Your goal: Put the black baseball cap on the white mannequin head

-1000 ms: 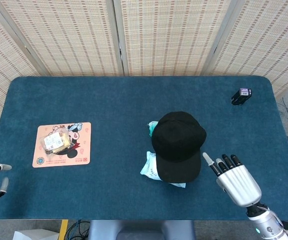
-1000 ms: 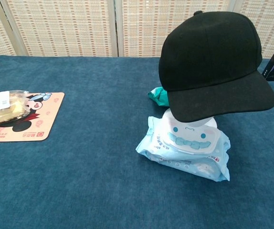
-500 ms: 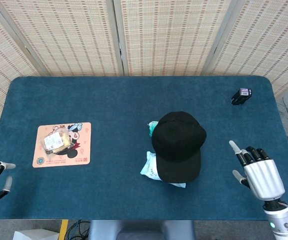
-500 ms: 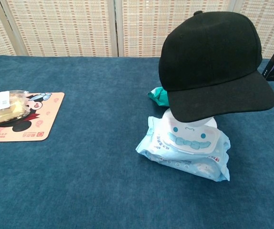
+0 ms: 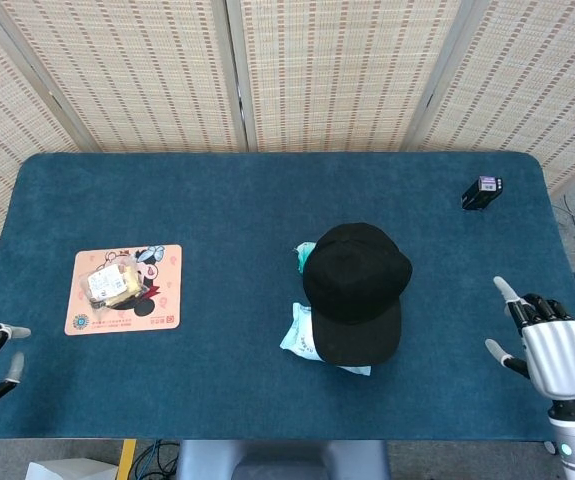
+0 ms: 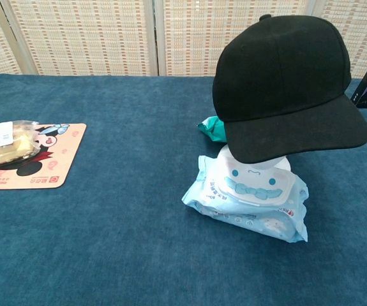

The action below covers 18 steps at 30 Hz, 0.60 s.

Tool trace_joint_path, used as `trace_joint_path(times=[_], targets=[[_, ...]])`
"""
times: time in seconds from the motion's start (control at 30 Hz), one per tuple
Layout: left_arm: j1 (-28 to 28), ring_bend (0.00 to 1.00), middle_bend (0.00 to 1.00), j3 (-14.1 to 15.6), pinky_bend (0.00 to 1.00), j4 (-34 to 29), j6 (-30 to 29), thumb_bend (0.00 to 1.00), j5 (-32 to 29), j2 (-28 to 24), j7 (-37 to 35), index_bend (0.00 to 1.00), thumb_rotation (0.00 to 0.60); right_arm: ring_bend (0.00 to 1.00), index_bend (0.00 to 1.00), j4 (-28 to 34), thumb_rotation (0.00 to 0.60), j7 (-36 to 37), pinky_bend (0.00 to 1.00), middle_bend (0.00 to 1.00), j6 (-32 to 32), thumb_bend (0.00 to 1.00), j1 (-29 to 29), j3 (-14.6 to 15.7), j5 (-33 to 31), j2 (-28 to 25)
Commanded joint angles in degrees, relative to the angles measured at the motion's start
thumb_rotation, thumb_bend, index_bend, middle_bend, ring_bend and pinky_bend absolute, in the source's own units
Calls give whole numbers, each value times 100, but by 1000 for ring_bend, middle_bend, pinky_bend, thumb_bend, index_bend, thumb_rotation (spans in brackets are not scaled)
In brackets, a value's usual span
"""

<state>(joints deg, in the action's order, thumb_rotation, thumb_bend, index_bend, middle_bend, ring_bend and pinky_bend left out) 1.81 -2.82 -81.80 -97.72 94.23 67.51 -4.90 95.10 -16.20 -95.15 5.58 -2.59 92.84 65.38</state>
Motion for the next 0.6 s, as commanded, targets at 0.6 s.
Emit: trace_joint_path(times=[0.6], targets=[[158,376,423,177,589,-182,627,435,-123,-154,258,424,600,345,132,-185,600,437,412,489,283,71,-93,-123,-305,-15]])
